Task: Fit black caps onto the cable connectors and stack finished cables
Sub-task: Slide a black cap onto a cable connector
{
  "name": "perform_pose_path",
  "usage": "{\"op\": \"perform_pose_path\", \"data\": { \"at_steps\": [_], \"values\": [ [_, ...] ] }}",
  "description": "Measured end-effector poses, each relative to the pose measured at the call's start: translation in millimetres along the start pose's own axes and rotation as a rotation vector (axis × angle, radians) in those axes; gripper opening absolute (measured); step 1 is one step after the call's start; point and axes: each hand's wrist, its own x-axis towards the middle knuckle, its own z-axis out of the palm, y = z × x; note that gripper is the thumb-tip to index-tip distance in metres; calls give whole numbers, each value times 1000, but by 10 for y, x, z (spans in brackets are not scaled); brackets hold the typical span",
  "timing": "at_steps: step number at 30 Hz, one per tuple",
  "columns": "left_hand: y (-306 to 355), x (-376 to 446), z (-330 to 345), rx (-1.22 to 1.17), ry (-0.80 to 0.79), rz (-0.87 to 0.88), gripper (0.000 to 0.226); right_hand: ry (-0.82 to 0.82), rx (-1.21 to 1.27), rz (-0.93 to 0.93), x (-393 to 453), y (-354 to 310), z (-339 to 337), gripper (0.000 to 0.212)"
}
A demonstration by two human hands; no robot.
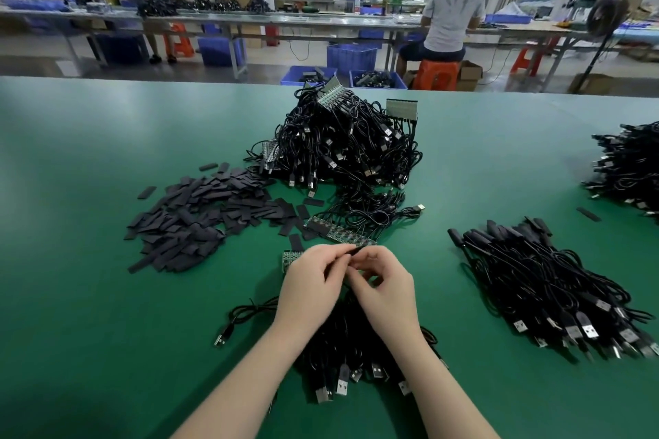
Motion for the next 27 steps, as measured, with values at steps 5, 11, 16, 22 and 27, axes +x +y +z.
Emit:
{"op": "perform_pose_path", "data": {
  "at_steps": [5,11,16,22,27],
  "values": [
    [-49,-65,5,50,29,97,26,1,25,62,-45,-13,-51,40],
    [-14,65,-2,-142,-12,93,31,27,219,146,-55,-10,-163,27],
    [-33,27,-19,-133,-29,113,27,77,345,180,-52,-1,-228,16],
    [-54,-53,-33,-84,15,78,33,52,486,237,-33,-2,-211,18],
    [-63,-106,-49,-136,37,58,33,-58,517,195,-71,-13,-205,28]
  ]
}}
